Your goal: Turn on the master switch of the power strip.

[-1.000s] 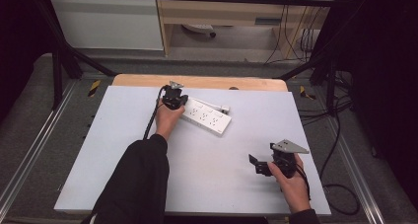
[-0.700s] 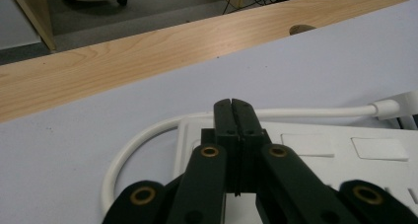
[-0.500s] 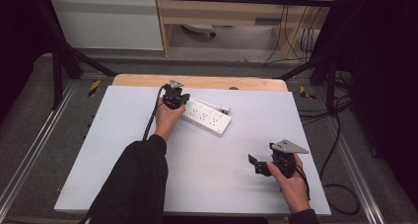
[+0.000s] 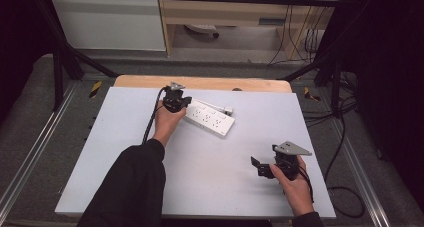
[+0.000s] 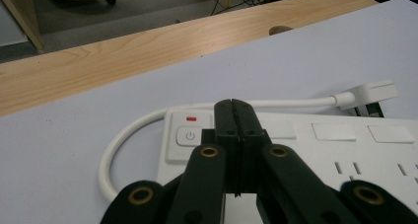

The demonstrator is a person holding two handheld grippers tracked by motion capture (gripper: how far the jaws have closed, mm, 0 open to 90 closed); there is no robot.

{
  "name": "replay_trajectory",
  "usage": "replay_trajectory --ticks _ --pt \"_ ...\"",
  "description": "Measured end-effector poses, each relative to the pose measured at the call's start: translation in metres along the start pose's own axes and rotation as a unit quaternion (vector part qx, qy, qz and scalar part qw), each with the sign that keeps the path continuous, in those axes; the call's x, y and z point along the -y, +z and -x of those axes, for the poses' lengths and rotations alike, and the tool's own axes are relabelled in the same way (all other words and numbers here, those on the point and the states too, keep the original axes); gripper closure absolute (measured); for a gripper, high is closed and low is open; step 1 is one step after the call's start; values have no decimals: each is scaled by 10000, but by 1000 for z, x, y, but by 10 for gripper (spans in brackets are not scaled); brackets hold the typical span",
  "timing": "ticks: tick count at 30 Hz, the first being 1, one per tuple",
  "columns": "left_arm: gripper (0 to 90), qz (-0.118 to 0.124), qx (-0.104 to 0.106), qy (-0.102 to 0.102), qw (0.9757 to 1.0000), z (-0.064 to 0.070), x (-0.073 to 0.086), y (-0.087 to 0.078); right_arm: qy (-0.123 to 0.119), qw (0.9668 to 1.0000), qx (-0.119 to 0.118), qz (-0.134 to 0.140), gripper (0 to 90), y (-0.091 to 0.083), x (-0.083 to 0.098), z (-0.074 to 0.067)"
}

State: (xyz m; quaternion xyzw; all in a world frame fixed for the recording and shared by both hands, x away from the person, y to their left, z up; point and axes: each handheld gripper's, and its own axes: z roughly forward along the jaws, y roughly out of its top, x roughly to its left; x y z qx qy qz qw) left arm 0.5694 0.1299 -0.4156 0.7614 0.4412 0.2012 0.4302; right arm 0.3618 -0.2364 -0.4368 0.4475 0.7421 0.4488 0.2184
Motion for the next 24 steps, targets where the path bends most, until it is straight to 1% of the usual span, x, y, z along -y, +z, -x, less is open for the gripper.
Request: replay_trajectory --ticks 4,9,12,15,18,20,22,24 --pt "880 -22 25 62 10000 1 2 -8 0 10000 -15 8 45 0 -1 -1" --pt "854 0 100 25 9999 4 5 -18 -23 10000 -14 0 45 1 -1 -2" --pt "822 -21 93 107 9999 7 7 -23 -27 10000 -5 0 45 1 -1 -2" --pt "787 57 125 151 9998 9 9 -29 -21 10000 1 2 45 1 -1 -2" --pt "728 128 158 80 9998 9 12 -35 -27 10000 -1 -8 45 2 -1 -2" --pt "696 130 183 47 9997 9 13 -38 -32 10000 3 -13 44 2 -1 -2" --pt "644 183 178 44 9997 9 15 -43 -34 10000 6 -16 44 2 -1 -2" --pt "592 233 201 -23 9995 9 16 -47 -31 10000 8 -23 44 2 -1 -2"
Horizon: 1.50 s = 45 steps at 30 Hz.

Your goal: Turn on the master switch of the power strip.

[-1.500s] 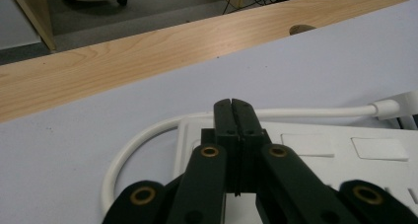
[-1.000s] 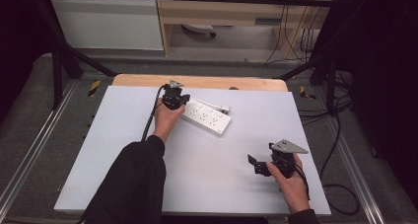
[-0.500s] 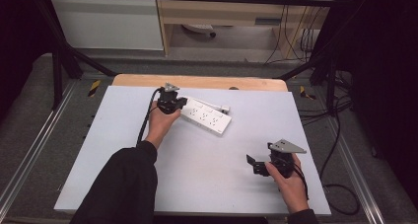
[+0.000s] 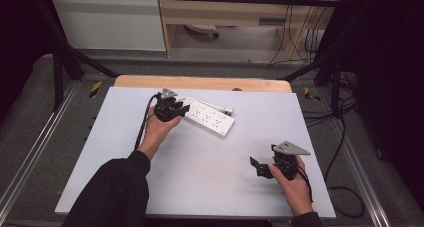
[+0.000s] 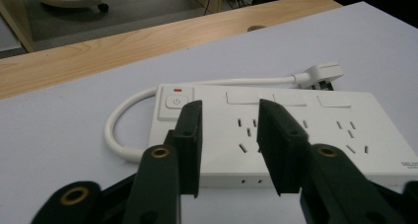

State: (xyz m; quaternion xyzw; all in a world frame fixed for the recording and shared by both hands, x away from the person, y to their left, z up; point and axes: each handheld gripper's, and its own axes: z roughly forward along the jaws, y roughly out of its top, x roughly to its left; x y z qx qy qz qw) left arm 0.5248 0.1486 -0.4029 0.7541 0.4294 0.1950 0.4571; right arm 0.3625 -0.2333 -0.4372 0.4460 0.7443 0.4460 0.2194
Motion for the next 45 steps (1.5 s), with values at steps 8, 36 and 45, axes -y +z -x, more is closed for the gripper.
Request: replay_trajectory --ticks 8,36,45 --pt "384 89 114 -305 9994 0 4 -19 -25 10000 -8 -21 41 1 0 -1" --pt "71 402 225 -348 9983 22 33 -104 -78 9999 -16 -61 37 3 0 -2" --pt "75 553 56 -336 9979 23 60 -130 -96 9999 -18 -69 37 3 0 -2"
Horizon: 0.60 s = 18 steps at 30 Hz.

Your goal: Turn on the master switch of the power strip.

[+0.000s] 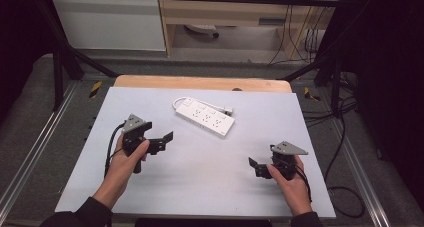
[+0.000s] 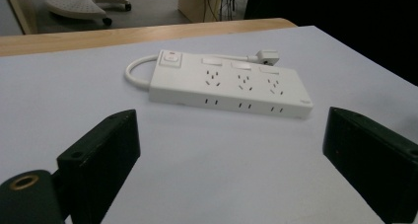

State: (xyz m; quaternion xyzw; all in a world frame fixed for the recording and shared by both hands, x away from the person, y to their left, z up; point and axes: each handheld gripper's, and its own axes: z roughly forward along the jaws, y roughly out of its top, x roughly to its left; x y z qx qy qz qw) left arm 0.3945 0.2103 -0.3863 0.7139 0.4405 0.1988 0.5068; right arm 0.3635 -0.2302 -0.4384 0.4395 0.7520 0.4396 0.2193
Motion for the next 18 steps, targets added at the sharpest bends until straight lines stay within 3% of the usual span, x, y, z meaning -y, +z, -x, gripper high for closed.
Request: replay_trajectory --ticks 18 --pt "75 223 -215 -25 9995 -14 26 -56 18 10000 26 -13 37 -1 1 -1"
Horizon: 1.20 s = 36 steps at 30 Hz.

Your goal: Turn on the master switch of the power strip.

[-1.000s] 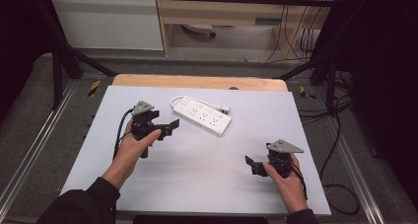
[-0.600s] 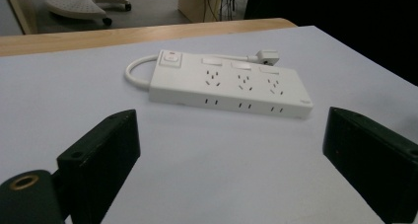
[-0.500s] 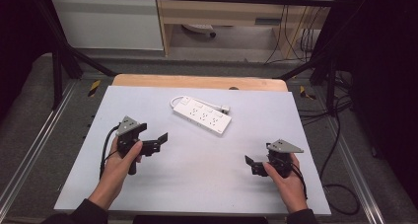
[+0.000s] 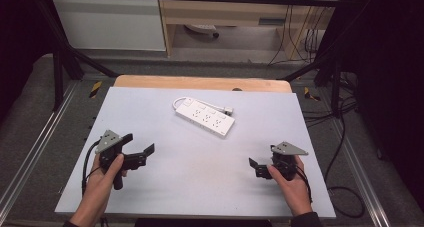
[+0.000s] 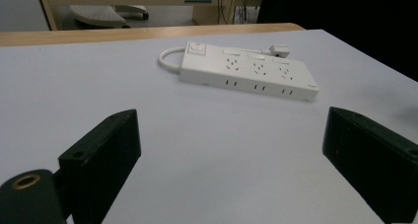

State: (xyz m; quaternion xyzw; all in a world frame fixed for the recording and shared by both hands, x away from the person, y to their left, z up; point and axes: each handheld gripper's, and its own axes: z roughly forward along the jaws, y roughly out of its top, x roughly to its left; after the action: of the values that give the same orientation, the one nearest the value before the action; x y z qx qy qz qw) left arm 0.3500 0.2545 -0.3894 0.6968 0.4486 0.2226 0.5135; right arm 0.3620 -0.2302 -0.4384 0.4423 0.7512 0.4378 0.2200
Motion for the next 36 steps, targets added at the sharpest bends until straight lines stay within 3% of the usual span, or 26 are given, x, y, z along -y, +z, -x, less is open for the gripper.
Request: replay_trajectory --ticks 8,14,27,36 --pt "76 30 -95 -41 9999 -11 13 -15 -4 10000 5 -4 37 -1 1 1" --pt "75 14 -170 39 9998 -16 18 -22 -24 10000 8 -11 36 -1 1 2" --pt "73 -74 -107 215 9997 -10 32 -27 14 10000 27 16 35 -4 2 5" --pt "73 -211 -49 360 9991 -1 43 -18 32 9999 99 24 34 -5 3 10"
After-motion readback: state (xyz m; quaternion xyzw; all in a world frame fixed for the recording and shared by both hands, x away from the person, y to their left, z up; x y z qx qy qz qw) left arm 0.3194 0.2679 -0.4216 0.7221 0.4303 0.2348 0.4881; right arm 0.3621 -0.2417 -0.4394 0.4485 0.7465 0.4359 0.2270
